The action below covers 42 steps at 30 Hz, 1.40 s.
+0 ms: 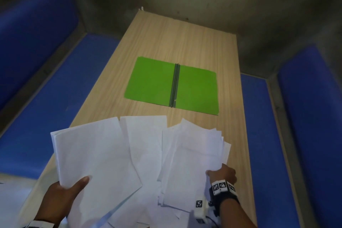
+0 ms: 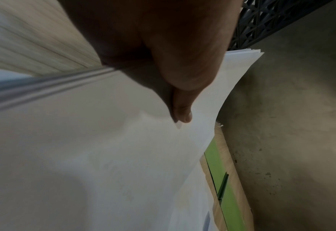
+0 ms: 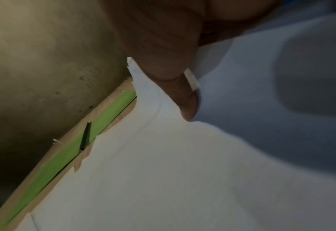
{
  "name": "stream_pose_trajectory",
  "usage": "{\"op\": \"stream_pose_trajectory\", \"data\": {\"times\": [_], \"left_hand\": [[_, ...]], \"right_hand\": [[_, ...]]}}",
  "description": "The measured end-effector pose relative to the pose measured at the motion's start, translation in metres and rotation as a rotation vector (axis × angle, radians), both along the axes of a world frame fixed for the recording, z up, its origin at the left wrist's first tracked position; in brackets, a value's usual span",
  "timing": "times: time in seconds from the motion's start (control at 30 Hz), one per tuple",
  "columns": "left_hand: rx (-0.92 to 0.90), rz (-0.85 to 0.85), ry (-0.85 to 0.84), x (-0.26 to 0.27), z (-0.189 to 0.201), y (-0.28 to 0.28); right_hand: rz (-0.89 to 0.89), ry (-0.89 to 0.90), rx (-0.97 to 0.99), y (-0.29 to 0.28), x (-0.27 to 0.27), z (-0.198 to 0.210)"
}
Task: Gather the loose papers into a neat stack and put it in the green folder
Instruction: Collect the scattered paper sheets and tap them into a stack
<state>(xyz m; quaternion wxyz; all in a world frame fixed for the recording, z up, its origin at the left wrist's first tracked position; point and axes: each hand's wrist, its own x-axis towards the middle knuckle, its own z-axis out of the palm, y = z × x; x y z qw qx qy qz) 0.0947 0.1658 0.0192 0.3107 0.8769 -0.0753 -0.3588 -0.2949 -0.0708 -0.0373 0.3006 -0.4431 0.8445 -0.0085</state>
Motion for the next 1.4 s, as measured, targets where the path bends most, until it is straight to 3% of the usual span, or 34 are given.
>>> {"op": "stream_pose_trajectory", "data": {"times": [0.2,0.47,0.63,0.83,0.93,1.03,1.1,1.2,1.3,1.4], "left_hand": [[-0.027,-0.015,-0.017,0.0,0.001,-0.005],[-0.067,-0.005,-0.008,-0.004,0.007,-0.009],[-0.153,-0.011,0.037,0.001,0.007,-0.016],[-0.289,-0.162,0.157,-0.011,0.019,-0.049],[-0.358,-0.236,0.354,-0.041,0.03,-0.068],[-0.381,-0.281,0.546,-0.08,0.037,-0.078],[-0.324,-0.342,0.615,-0.099,0.041,-0.079],[-0.241,-0.258,0.714,-0.108,0.048,-0.08],[-0.357,-0.163,0.79,-0.097,0.051,-0.086],[-0.503,-0.223,0.688,-0.084,0.07,-0.094]], "right_hand": [[-0.06,-0.116,-0.023,0.003,0.004,0.008],[-0.152,-0.448,-0.135,0.008,-0.015,0.017],[-0.117,-0.638,-0.32,0.015,-0.029,0.086],[-0.079,-0.926,-0.376,0.019,-0.037,0.111],[-0.092,-1.146,-0.28,0.03,-0.017,0.109],[-0.019,-1.103,-0.184,0.044,0.005,0.091],[-0.079,-1.145,-0.072,0.056,0.015,0.075],[-0.097,-1.141,0.064,0.07,0.026,0.061],[0.097,-0.88,-0.086,0.068,0.027,0.065],[0.17,-0.845,-0.32,0.055,0.038,0.089]]}}
